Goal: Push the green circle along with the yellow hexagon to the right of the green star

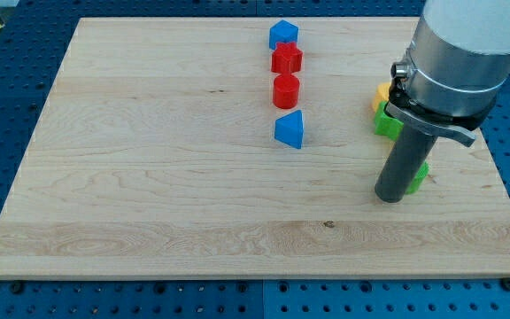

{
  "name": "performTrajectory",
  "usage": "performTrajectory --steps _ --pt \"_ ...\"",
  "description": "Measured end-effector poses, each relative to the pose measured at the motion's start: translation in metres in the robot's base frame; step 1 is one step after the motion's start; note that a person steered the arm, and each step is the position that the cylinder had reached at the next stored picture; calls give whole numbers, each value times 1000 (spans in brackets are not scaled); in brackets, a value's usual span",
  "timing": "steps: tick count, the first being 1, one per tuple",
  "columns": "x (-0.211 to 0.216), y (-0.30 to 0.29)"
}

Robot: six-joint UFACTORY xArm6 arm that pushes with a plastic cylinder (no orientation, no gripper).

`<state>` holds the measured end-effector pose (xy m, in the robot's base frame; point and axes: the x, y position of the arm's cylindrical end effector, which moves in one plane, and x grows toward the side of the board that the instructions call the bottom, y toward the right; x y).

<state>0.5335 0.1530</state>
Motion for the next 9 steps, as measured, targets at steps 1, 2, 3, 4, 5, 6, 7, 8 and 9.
performTrajectory --steps 1,2,3,4,5,6,7,8,9 --pt "7 0" --pt "29 4" --pt "32 10" --pt "12 13" --pt "-27 14" --pt "-42 28" --pt "-42 37" --pt "-40 44" --pt "-26 50"
